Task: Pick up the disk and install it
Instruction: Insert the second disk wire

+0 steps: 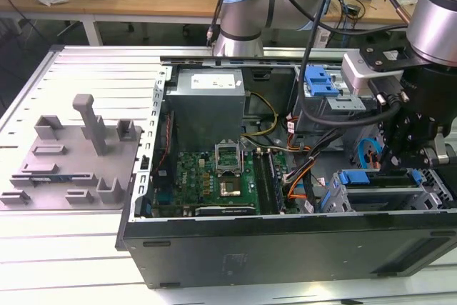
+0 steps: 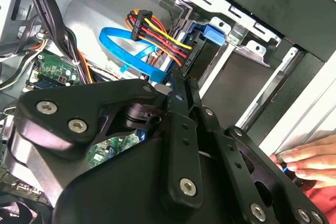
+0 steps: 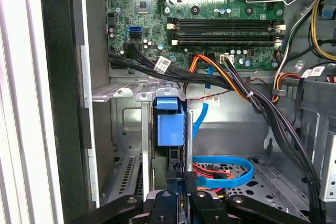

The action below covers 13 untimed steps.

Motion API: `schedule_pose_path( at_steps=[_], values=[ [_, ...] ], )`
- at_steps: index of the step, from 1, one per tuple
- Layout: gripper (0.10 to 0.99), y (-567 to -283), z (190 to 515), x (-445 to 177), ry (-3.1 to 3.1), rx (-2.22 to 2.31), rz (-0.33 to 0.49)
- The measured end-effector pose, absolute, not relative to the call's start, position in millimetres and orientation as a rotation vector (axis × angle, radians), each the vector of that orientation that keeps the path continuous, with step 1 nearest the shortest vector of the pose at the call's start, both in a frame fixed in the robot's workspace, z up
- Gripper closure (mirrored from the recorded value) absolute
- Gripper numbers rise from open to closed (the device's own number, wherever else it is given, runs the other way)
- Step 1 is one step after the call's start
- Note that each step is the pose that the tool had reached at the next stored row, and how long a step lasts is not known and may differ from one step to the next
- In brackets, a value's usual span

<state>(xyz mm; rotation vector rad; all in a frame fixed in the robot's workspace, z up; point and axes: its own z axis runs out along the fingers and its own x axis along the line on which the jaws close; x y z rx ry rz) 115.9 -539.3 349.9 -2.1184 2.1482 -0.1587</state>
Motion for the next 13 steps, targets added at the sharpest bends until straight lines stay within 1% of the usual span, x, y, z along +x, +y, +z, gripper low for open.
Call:
schedule_pose_path(
  at_steps=[13],
  values=[
    [0.925,-539.3,345.5,116.3,2.148,-2.118,-0.159]
  ],
)
